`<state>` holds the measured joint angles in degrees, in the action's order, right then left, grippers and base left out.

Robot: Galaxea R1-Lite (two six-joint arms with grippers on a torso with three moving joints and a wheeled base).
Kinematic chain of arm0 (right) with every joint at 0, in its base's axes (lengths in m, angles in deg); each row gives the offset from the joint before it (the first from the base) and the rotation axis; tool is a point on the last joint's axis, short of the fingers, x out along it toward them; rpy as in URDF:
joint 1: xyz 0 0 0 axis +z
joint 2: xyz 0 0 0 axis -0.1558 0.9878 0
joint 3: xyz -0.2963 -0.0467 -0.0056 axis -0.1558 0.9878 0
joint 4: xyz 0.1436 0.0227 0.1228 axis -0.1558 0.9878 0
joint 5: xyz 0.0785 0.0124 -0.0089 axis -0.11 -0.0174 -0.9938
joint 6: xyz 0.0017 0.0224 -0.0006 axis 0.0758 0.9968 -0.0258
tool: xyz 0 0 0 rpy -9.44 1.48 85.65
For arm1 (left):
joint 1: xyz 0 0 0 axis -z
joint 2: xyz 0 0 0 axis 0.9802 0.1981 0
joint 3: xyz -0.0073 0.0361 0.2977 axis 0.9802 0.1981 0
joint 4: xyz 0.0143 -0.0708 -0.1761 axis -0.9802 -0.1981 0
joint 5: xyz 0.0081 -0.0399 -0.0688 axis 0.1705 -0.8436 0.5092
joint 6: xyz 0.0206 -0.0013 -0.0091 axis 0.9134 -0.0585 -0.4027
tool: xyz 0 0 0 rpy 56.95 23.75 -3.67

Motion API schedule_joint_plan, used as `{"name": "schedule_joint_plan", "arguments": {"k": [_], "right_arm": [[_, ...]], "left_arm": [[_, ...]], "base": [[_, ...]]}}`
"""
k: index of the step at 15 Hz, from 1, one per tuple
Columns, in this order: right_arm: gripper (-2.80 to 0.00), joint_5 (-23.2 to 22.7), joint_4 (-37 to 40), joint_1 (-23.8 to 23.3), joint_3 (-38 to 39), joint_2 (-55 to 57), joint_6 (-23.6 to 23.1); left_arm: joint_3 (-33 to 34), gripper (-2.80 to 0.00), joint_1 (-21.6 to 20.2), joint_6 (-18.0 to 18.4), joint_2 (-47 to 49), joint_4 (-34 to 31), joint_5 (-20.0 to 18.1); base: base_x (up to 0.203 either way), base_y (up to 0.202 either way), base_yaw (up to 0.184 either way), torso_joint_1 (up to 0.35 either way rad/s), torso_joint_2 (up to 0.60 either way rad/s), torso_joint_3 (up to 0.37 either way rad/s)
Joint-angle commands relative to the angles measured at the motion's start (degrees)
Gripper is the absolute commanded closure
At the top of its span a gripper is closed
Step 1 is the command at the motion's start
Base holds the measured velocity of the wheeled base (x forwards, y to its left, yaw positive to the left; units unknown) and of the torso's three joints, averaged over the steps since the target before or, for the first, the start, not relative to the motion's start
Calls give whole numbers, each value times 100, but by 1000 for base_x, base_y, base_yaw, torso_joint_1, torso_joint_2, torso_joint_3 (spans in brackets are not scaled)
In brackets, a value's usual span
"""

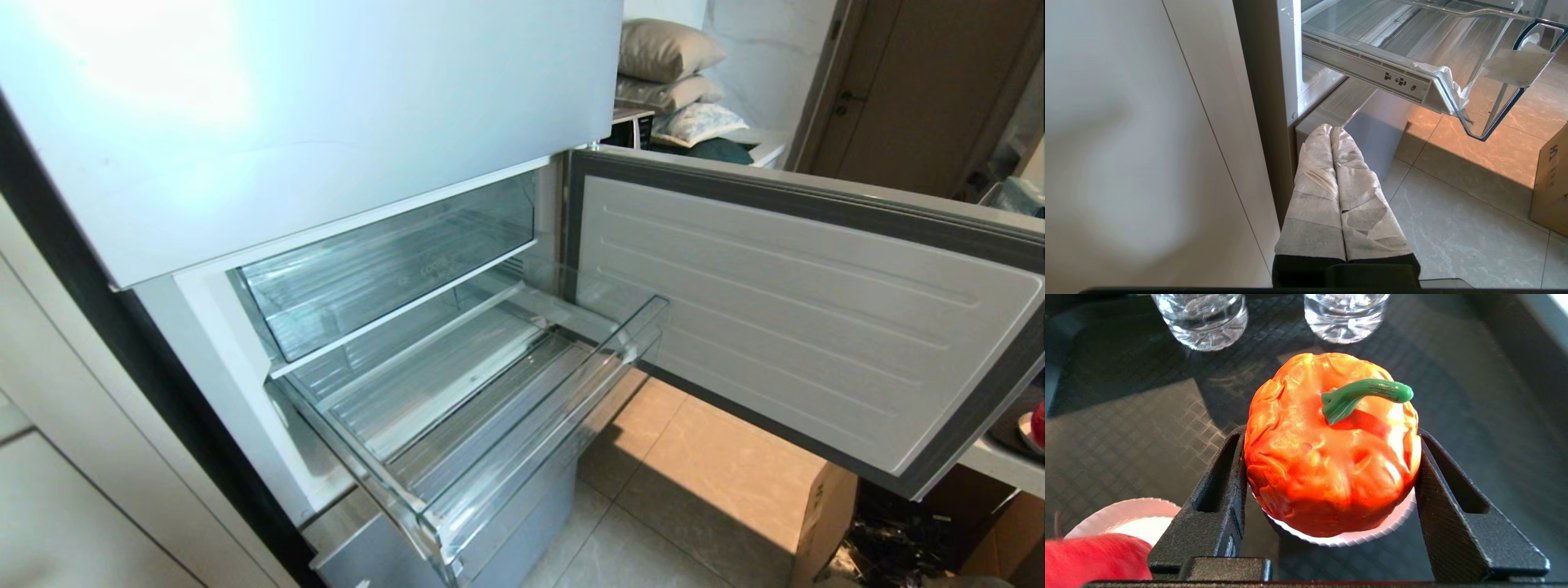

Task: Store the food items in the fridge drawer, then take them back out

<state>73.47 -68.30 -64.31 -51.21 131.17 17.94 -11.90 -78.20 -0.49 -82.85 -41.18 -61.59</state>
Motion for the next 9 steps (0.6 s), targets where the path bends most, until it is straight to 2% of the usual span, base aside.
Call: {"name": "schedule_joint_plan", "arguments": {"k": [1, 6, 9], "right_arm": [[0, -13, -9, -42, 218, -479, 1], [0, -219, 285, -161, 1829, -2293, -51], [0, -708, 522, 58, 3213, -4257, -210]], "left_arm": [[1, 0, -3, 0, -1, -7, 2], [1, 0, -2, 0, -1, -7, 2], [1, 0, -3, 0, -1, -7, 2]], "base": [[0, 0, 0, 0, 0, 0], [0, 0, 0, 0, 0, 0], [0, 0, 0, 0, 0, 0]]}}
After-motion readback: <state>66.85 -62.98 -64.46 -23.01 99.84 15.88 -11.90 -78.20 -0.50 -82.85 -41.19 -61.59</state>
